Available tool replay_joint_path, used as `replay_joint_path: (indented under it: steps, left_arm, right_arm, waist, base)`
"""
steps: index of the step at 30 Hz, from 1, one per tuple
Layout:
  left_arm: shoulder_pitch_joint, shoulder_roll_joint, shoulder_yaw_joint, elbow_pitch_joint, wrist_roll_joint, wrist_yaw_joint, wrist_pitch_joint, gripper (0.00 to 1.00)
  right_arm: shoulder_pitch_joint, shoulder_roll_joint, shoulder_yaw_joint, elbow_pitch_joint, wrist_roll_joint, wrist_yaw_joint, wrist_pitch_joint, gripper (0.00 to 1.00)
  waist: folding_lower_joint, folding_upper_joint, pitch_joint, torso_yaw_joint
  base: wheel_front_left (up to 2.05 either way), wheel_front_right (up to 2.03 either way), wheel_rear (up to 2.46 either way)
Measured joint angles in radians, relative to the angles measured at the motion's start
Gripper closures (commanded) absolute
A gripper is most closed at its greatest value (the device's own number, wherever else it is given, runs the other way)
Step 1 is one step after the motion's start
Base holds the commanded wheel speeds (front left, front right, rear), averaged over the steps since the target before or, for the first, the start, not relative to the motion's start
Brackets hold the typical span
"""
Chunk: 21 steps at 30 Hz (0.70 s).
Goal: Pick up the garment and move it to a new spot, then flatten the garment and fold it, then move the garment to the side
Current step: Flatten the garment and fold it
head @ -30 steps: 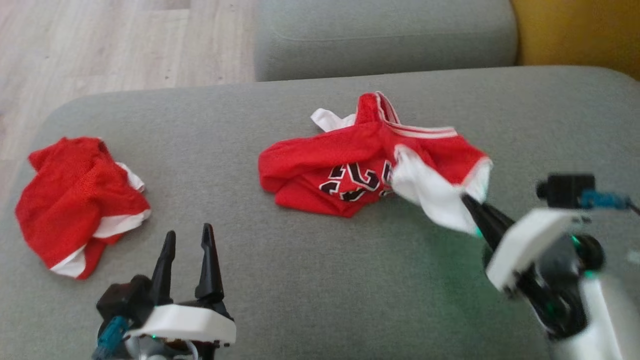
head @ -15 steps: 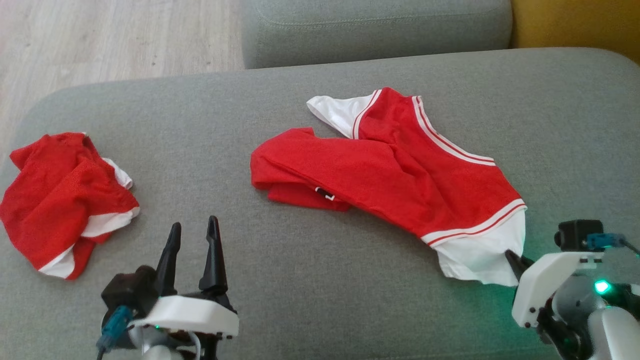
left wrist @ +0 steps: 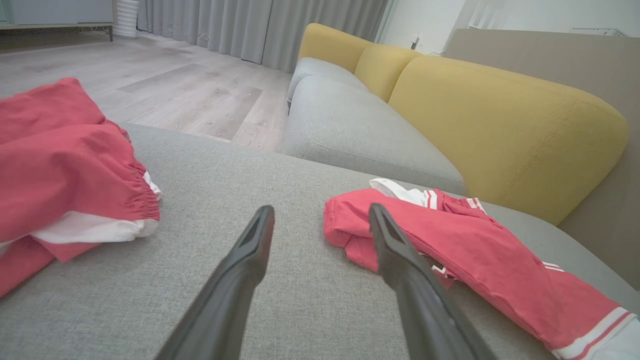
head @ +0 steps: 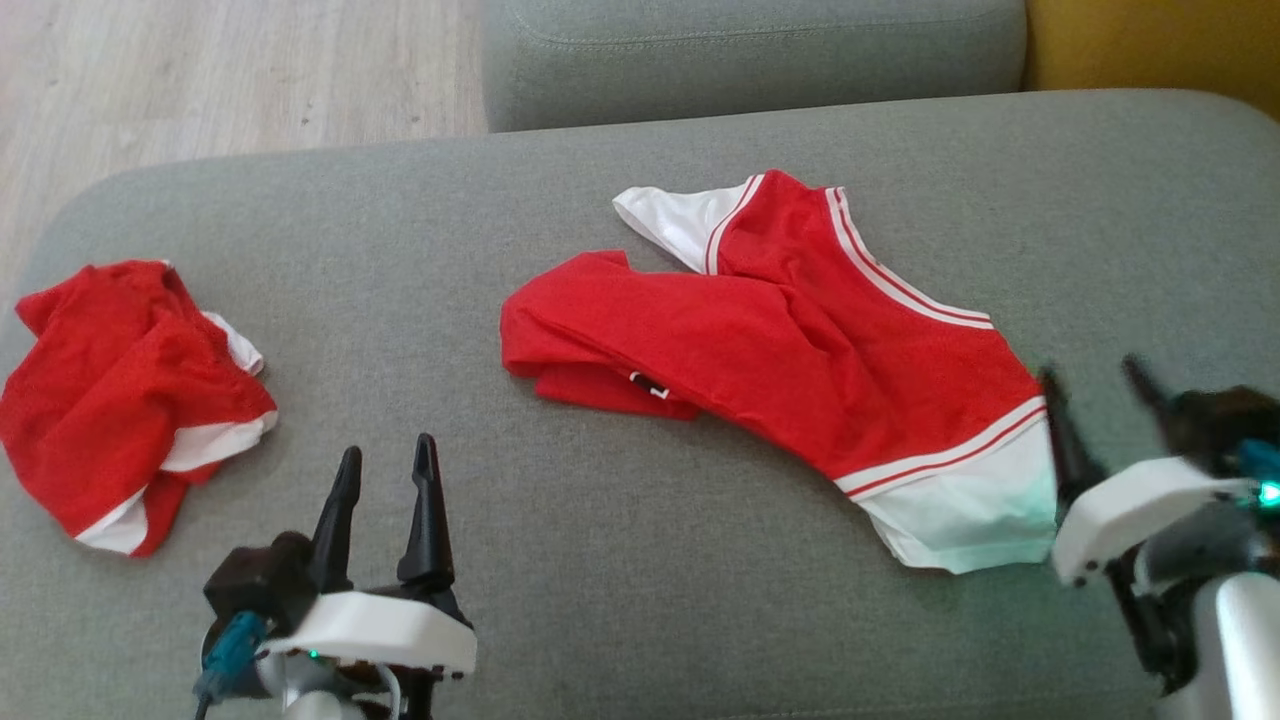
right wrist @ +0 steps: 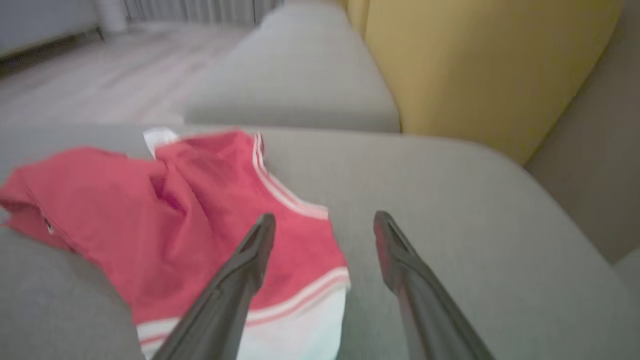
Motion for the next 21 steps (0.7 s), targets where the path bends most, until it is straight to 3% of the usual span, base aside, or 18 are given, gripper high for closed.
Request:
replay_joint_path:
  steps: [5, 10, 21]
  left_arm:
    - [0.0, 0.0, 0.005, -0.001, 0.009, -0.001, 0.0, 0.0]
    - [-0.001, 0.0, 0.008, -0.001, 0.017, -0.005, 0.0, 0.0]
    - [-0.037, -0.001, 0.037, 0.037, 0.04, -0.035, 0.0, 0.0]
  right_arm:
    - [0.032, 0.052, -0.059, -0.138, -0.05, 0.0, -0.233, 0.0]
    - [0.119, 0.081, -0.077, -0.163, -0.068, 0.0, -0.471, 0.0]
    - [0.185, 0.087, -0.114, -0.165, 0.006, 0.0, -0.512, 0.0]
  waist:
    - [0.0, 0.0, 0.006, 0.002]
    - [0.0, 0.0, 0.016, 0.001]
    - [0.0, 0.0, 0.021, -0.026]
  base:
    - [0.0, 0.0, 0.0]
    - [0.0, 0.0, 0.0]
    - [0.0, 0.0, 0.0]
